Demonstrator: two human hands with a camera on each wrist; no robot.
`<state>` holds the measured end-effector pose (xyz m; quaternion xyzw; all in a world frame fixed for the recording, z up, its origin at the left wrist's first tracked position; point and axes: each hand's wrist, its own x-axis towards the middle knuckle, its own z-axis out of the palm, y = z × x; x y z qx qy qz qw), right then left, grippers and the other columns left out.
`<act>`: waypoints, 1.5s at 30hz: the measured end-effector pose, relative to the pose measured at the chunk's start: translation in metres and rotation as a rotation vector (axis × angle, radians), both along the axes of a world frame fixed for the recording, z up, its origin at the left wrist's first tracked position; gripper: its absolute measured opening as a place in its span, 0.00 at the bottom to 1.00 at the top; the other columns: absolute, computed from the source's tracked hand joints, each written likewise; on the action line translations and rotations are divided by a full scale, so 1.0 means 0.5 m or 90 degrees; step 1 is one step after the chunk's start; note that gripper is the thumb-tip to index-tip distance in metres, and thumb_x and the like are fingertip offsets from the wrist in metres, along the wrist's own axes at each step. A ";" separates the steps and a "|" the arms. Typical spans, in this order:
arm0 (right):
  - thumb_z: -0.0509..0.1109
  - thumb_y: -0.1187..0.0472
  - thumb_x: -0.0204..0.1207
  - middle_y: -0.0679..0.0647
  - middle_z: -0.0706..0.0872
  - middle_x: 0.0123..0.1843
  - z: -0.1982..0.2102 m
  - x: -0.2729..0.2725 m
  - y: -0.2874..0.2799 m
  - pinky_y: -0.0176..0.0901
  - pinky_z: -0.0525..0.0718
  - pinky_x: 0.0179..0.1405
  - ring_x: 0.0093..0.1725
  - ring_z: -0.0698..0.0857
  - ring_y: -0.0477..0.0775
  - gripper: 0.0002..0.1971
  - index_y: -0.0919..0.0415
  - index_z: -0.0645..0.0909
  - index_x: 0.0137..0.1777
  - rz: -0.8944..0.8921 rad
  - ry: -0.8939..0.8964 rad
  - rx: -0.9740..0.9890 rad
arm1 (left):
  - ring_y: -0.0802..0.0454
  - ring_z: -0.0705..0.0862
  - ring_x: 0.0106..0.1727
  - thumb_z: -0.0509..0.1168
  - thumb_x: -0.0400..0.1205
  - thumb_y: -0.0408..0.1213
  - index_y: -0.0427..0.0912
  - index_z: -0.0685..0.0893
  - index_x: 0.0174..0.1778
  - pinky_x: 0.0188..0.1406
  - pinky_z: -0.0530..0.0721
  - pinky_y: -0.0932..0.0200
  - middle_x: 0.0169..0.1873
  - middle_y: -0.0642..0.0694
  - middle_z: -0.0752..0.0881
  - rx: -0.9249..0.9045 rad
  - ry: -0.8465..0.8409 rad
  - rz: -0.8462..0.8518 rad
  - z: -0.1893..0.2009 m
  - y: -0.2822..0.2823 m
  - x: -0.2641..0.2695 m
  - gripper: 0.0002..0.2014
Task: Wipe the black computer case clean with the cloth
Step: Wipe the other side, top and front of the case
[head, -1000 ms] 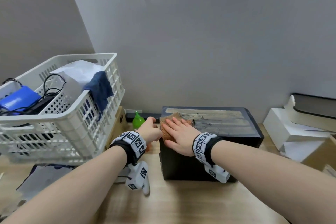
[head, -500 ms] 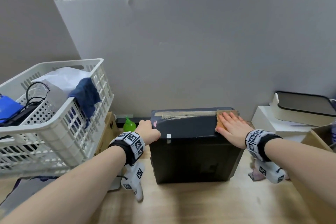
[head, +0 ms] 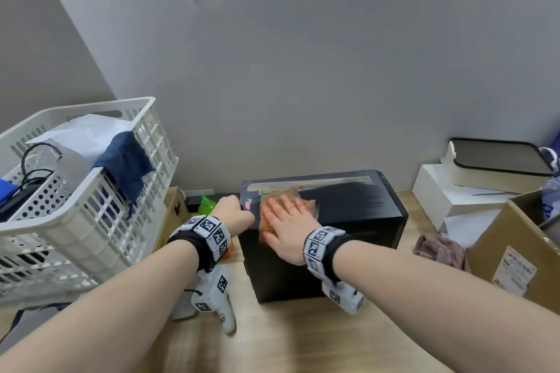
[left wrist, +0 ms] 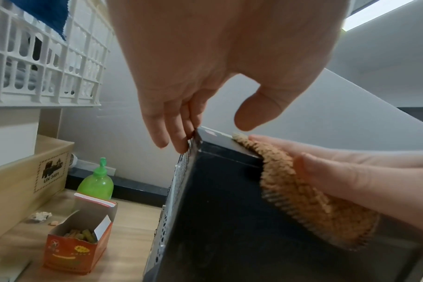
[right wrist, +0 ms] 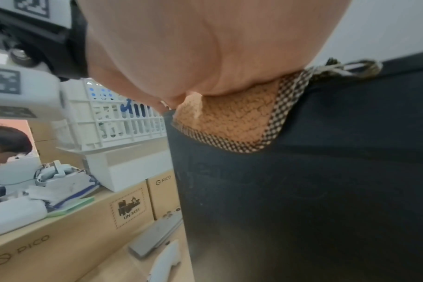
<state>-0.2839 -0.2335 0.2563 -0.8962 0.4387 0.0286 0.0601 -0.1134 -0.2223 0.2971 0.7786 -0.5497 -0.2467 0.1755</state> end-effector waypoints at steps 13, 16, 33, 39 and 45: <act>0.39 0.37 0.85 0.50 0.39 0.89 0.019 -0.249 -0.051 0.57 0.39 0.86 0.88 0.39 0.54 0.34 0.50 0.40 0.88 -0.122 0.018 0.025 | 0.44 0.85 0.39 0.65 0.75 0.32 0.39 0.83 0.44 0.38 0.87 0.52 0.37 0.41 0.85 -0.017 0.010 -0.018 0.002 0.014 0.000 0.04; 0.38 0.37 0.85 0.50 0.38 0.89 0.014 -0.320 -0.071 0.58 0.40 0.86 0.88 0.39 0.55 0.34 0.50 0.39 0.88 -0.200 0.028 0.031 | 0.43 0.86 0.41 0.65 0.74 0.32 0.39 0.84 0.45 0.44 0.90 0.49 0.38 0.41 0.86 -0.017 0.011 -0.026 0.002 0.017 0.005 0.06; 0.46 0.41 0.88 0.52 0.40 0.90 0.022 -0.310 -0.243 0.61 0.44 0.85 0.88 0.41 0.60 0.33 0.51 0.40 0.88 -0.301 0.070 0.106 | 0.47 0.87 0.40 0.65 0.68 0.39 0.39 0.85 0.46 0.42 0.89 0.53 0.38 0.45 0.87 0.012 0.039 -0.056 0.010 -0.002 0.044 0.13; 0.46 0.41 0.88 0.51 0.41 0.90 0.012 -0.314 -0.263 0.60 0.43 0.85 0.88 0.41 0.60 0.33 0.52 0.40 0.88 -0.296 0.069 0.103 | 0.44 0.84 0.35 0.65 0.78 0.38 0.32 0.89 0.42 0.37 0.83 0.55 0.32 0.41 0.86 0.029 0.058 -0.058 0.028 -0.029 0.047 0.12; 0.46 0.40 0.87 0.51 0.42 0.90 0.009 -0.279 -0.259 0.62 0.43 0.85 0.88 0.41 0.60 0.34 0.52 0.42 0.88 -0.312 0.078 0.085 | 0.45 0.85 0.39 0.65 0.77 0.31 0.33 0.90 0.43 0.36 0.86 0.54 0.36 0.39 0.87 0.038 0.082 -0.054 0.028 -0.042 0.058 0.08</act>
